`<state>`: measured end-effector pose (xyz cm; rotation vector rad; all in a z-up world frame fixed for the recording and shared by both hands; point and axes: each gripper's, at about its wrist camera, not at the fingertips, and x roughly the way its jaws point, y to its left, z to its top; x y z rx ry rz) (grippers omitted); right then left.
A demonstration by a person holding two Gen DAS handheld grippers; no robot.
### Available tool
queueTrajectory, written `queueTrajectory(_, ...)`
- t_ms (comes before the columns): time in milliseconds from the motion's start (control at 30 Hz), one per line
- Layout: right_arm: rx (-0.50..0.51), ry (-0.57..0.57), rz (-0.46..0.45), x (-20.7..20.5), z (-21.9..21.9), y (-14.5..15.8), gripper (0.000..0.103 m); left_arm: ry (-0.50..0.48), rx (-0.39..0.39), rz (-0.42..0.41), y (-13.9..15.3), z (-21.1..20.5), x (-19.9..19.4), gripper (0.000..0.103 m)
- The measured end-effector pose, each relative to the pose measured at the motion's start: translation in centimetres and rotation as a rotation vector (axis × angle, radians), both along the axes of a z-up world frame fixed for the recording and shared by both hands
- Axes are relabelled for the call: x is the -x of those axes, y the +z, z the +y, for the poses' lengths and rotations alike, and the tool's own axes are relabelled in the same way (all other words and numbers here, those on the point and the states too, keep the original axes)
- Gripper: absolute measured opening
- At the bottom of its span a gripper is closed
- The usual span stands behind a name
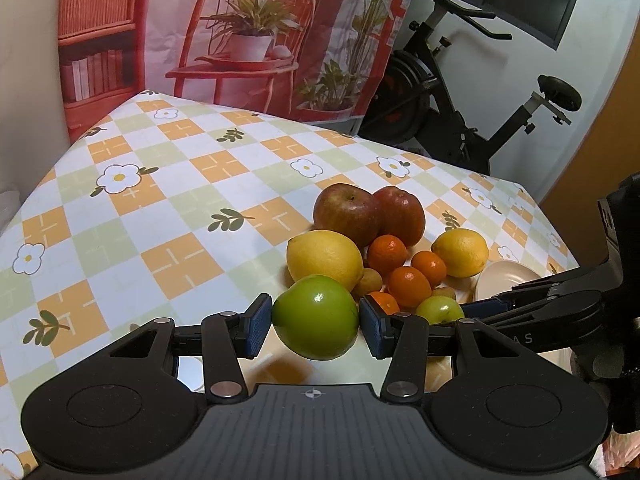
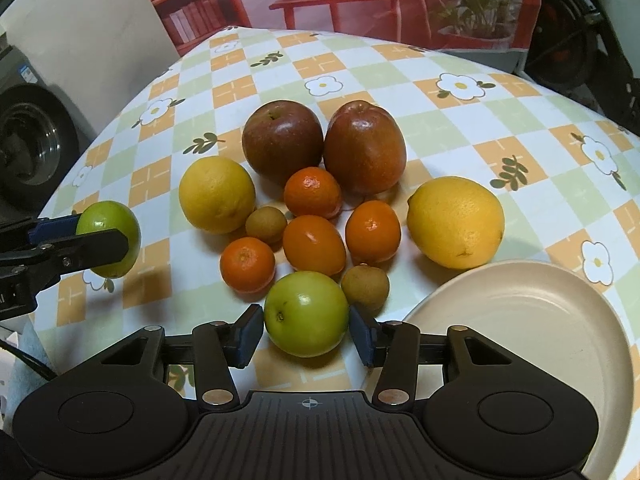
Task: Organize fruits
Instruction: 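Carry the left gripper's green apple toward the beige plate while the right gripper carries its own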
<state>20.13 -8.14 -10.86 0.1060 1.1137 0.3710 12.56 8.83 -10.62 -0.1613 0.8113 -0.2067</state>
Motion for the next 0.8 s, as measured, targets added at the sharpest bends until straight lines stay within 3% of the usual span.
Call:
queueTrajectory(400,-0.112,-0.048,-0.054,1.7,-1.5,0.6,0.043,-0.019,-0.02,-0.004,0.4,-0.4,-0.2,0.05)
queueTrajectory(800,-0.147,-0.169,-0.166,3.2,-6.0,1.5,0.043,-0.121,-0.076,-0.027,1.7,-3.7,-2.0,0.05)
